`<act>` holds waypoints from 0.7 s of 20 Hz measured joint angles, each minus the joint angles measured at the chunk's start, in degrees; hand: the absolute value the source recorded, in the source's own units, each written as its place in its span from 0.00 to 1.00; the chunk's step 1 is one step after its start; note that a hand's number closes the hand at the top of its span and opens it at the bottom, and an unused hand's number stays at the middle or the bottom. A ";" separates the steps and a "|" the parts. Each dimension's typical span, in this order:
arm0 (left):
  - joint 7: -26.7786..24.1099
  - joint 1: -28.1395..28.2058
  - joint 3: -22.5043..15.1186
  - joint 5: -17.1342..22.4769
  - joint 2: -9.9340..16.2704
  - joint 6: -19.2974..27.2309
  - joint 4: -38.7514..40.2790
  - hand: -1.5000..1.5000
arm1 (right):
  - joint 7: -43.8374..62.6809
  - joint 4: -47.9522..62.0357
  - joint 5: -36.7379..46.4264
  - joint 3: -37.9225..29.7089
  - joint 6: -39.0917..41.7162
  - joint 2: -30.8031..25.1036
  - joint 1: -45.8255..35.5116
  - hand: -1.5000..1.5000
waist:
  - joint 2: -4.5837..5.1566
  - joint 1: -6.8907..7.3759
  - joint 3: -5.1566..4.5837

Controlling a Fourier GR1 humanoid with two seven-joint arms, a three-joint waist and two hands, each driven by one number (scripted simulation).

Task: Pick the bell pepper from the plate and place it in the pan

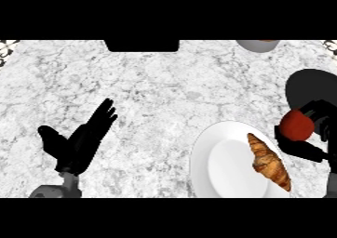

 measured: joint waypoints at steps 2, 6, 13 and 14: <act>0.29 -0.06 -0.15 -0.11 -0.44 0.06 -0.07 0.50 | -2.67 5.41 -0.21 -2.76 -1.05 -1.57 -2.70 1.00 | 0.02 0.19 0.00; 1.13 -0.80 0.25 -0.31 -0.57 0.09 0.09 0.50 | -10.55 17.99 -0.51 -7.29 -7.17 -2.67 -7.08 1.00 | 0.09 0.47 0.00; 1.47 -2.47 0.50 -0.55 -1.16 -0.20 1.05 0.50 | -20.88 40.88 -2.91 -16.47 -18.54 -5.41 -18.29 1.00 | 0.32 1.14 0.05; 1.65 -2.27 0.59 -0.29 -1.07 -0.49 0.73 0.50 | -23.12 44.17 -4.25 -17.95 -19.45 -6.23 -19.77 1.00 | 0.34 1.22 0.07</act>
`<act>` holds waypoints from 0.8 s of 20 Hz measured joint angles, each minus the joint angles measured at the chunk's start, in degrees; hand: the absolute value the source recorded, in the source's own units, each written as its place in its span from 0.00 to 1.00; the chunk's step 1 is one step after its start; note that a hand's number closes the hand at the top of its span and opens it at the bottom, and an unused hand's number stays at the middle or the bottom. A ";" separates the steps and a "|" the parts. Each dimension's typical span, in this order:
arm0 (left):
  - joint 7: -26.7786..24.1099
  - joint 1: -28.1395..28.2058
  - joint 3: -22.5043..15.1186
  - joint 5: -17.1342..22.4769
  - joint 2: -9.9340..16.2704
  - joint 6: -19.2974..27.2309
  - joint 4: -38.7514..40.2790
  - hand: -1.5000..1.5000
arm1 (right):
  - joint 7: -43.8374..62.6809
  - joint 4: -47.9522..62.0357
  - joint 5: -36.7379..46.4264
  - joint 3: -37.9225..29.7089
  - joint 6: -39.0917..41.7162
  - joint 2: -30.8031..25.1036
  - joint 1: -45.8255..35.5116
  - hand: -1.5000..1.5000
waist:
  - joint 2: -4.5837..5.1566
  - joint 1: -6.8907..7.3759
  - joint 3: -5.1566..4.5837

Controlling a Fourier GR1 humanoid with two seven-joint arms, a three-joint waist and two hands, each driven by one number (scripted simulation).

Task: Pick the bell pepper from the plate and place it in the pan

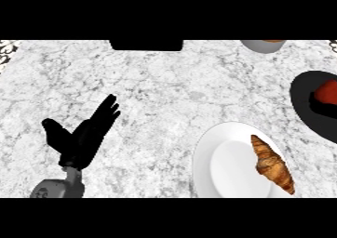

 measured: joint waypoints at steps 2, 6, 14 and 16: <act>0.58 -0.86 0.08 -0.11 -0.06 -0.01 0.37 0.50 | -4.30 7.00 -2.08 -2.46 -1.55 -1.66 -3.60 1.00 | 0.08 0.16 0.02; -1.34 0.11 -0.17 -0.73 -0.35 -0.71 1.19 0.50 | -13.18 19.85 -5.98 -6.95 -2.66 -5.56 -8.93 1.00 | 0.23 0.54 0.04; -1.46 -0.58 -1.83 -1.61 -1.94 -0.70 1.23 0.50 | -15.10 39.10 -4.22 -8.49 -1.62 -12.45 -14.68 0.00 | 0.96 2.23 0.13; -1.59 -0.89 -1.69 -1.55 -1.84 -0.97 1.42 0.50 | -13.73 42.55 -2.95 -7.68 -0.46 -12.94 -15.92 0.00 | 1.13 2.64 0.16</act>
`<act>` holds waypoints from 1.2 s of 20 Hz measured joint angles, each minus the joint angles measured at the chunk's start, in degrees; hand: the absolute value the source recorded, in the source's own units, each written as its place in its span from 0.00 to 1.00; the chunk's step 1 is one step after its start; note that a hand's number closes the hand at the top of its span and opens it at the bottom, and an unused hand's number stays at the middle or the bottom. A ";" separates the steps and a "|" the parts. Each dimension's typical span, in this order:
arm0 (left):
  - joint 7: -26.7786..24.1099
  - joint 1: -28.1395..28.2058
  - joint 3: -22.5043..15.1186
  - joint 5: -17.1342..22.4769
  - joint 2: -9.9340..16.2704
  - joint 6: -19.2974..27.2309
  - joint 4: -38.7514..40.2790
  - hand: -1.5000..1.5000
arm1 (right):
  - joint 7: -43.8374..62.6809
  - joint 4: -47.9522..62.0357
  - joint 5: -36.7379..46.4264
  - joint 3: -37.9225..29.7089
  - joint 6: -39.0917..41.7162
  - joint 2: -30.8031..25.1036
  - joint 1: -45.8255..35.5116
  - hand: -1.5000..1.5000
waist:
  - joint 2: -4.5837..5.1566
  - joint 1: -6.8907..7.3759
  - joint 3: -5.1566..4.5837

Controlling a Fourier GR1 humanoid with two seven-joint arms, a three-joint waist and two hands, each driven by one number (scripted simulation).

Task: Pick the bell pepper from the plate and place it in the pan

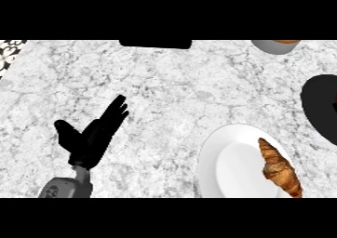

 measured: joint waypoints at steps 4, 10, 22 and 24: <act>0.73 -0.03 -0.06 0.18 0.12 -0.18 -0.92 0.50 | -2.24 3.65 -1.31 -1.39 2.47 -0.02 -1.23 0.00 | 0.06 0.14 0.14; 0.26 -0.06 0.26 -0.14 -0.48 0.55 -0.30 0.50 | -11.75 3.20 -9.93 -8.84 8.15 0.88 -2.34 0.00 | -0.10 -0.85 0.26; 0.09 1.53 1.20 0.08 0.41 0.04 -1.19 0.50 | -19.46 8.01 -20.77 -17.89 33.37 -6.43 3.23 0.00 | -0.43 -1.79 0.15; 0.56 1.12 1.52 0.34 0.58 -0.05 -1.33 0.50 | -21.27 8.43 -21.34 -18.22 38.16 -8.01 5.34 0.00 | -0.47 -2.04 0.18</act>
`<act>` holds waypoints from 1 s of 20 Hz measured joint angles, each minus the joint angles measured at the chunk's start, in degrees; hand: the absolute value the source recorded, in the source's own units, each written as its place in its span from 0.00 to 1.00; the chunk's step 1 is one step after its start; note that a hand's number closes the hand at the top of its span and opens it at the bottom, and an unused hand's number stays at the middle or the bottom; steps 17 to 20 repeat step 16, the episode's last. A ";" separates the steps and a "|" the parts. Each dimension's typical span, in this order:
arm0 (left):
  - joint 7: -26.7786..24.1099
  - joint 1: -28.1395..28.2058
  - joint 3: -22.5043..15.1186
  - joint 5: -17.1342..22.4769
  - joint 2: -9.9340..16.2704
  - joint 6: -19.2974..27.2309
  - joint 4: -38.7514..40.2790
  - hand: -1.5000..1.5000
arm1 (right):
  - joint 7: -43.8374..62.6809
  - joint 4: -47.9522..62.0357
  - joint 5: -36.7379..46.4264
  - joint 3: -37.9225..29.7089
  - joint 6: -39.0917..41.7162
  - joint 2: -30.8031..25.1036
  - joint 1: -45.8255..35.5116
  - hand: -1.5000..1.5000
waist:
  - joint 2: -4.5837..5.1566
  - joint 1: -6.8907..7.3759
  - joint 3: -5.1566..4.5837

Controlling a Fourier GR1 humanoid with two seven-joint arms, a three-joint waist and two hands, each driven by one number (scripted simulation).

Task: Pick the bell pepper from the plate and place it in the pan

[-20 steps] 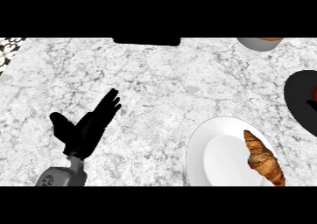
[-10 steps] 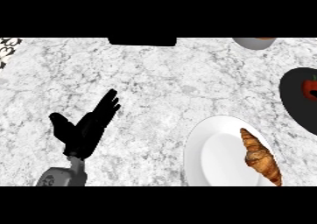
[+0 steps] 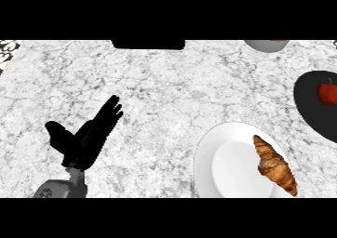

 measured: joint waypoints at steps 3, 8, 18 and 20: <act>-0.21 0.36 0.44 0.37 0.21 -0.44 0.07 0.50 | -2.40 0.45 -0.72 -0.32 6.26 -1.84 2.71 0.00 | -0.10 -0.17 -0.01; -0.43 0.90 0.25 -0.19 -0.08 -0.21 0.34 0.50 | -6.07 0.70 -1.54 -0.59 13.62 -4.01 6.92 0.00 | -0.24 -0.38 -0.04; 0.42 0.38 0.85 0.00 -0.14 -0.35 -0.08 0.50 | -6.57 -0.38 -1.81 0.50 16.47 -5.87 10.75 0.00 | -0.51 -0.68 -0.11; 0.42 0.38 0.85 0.00 -0.14 -0.35 -0.08 0.50 | -6.57 -0.38 -1.81 0.50 16.47 -5.87 10.75 0.00 | -0.51 -0.68 -0.11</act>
